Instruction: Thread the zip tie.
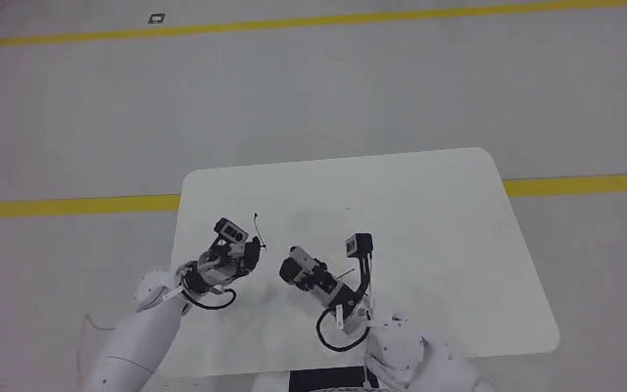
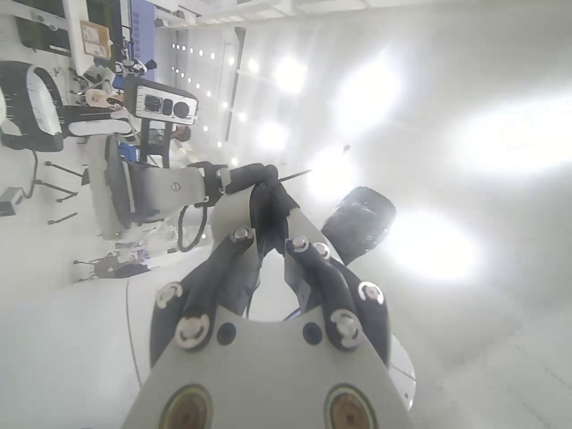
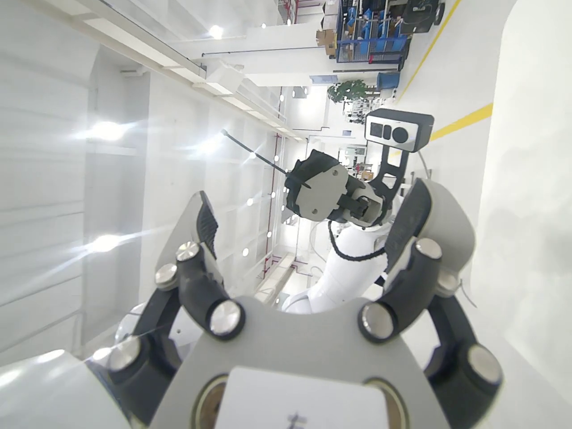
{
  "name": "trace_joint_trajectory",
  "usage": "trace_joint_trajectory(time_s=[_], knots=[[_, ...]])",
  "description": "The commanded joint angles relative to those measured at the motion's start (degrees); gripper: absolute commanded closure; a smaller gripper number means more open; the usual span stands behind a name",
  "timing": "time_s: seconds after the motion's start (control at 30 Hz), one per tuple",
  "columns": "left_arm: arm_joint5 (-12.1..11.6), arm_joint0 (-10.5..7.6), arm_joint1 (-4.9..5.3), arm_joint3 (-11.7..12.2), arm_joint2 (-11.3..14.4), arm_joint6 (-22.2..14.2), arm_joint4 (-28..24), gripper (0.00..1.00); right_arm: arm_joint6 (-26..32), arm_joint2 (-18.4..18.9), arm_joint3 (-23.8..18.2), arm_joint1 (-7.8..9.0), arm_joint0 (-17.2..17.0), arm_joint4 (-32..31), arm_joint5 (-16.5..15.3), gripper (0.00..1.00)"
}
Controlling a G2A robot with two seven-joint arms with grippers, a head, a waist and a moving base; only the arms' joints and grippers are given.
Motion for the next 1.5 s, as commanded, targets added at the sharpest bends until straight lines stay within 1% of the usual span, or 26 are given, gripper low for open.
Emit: trace_joint_trajectory(time_s=[0.0,0.07,0.13,0.23,0.37,0.43,0.47,0.5,0.57,0.6,0.63,0.7,0.73,0.77,0.8,0.87,1.2,1.33,1.4,1.47], knots=[[0.67,-0.21,0.04,0.31,0.38,0.06,-0.63,1.0,2.61,0.59,0.02,-0.08,-0.1,3.16,0.0,0.0],[1.53,-0.5,0.05,0.26,1.18,0.06,-2.05,1.0,5.3,1.24,0.15,-0.25,-0.25,5.95,0.0,0.0],[1.9,-0.82,0.12,0.22,2.02,0.06,-3.2,1.0,7.68,1.78,0.33,-0.5,-0.33,8.08,0.0,0.0],[1.57,-1.35,0.25,0.35,3.24,0.06,-3.93,1.0,9.9,2.28,0.6,-0.97,-0.47,9.7,0.0,0.0],[0.88,-1.96,0.49,0.47,4.55,0.06,-4.48,1.0,11.44,2.69,1.11,-1.72,-0.57,10.61,0.0,0.0],[0.88,-1.96,0.49,0.47,4.55,0.06,-4.48,1.0,11.97,2.84,1.28,-2.09,-0.69,11.14,0.0,0.04],[0.88,-1.96,0.49,0.47,4.55,0.06,-4.48,1.0,12.26,2.95,1.38,-2.27,-0.74,11.43,0.0,0.09],[0.88,-1.96,0.49,0.47,4.55,0.06,-4.48,1.0,12.73,3.06,1.51,-2.51,-0.84,12.04,0.0,0.16],[0.88,-1.96,0.49,0.47,4.55,0.06,-4.48,1.0,13.32,3.34,1.89,-2.87,-0.87,12.64,0.0,0.21],[0.88,-1.96,0.49,0.47,4.55,0.06,-4.48,1.0,13.51,3.46,2.21,-3.14,-0.91,13.23,0.0,0.25],[0.88,-1.96,0.49,0.47,4.55,0.06,-4.48,1.0,13.73,3.55,2.56,-3.35,-0.82,13.71,0.0,0.33],[0.88,-1.96,0.49,0.47,4.55,0.06,-4.48,1.0,14.13,3.71,3.32,-3.84,-0.56,14.34,0.0,0.38],[0.88,-1.96,0.49,0.47,4.55,0.06,-4.48,1.0,14.26,3.75,3.64,-4.05,-0.47,14.53,0.0,0.44],[0.88,-1.96,0.49,0.47,4.55,0.06,-4.48,1.0,14.4,3.76,3.92,-4.25,-0.38,14.66,0.0,0.47],[0.88,-1.96,0.49,0.47,4.55,0.06,-4.48,1.0,14.52,3.75,4.17,-4.46,-0.35,14.92,0.0,0.47],[0.88,-1.96,0.49,0.47,4.55,0.06,-4.48,1.0,14.94,3.71,4.84,-4.92,-0.29,15.69,0.0,0.51],[0.88,-1.96,0.49,0.47,4.55,0.06,-4.48,1.0,17.27,4.17,6.48,-6.8,-0.13,17.46,0.0,0.53],[0.88,-1.96,0.49,0.47,4.55,0.06,-4.48,1.0,17.83,4.66,6.83,-7.41,-0.16,17.56,0.0,0.58],[0.88,-1.96,0.49,0.47,4.55,0.06,-4.48,1.0,18.16,4.87,6.97,-7.71,-0.22,17.51,0.0,0.62],[0.88,-1.96,0.49,0.47,4.55,0.06,-4.48,1.0,18.41,5.03,7.09,-7.95,-0.29,17.42,0.0,0.63]])
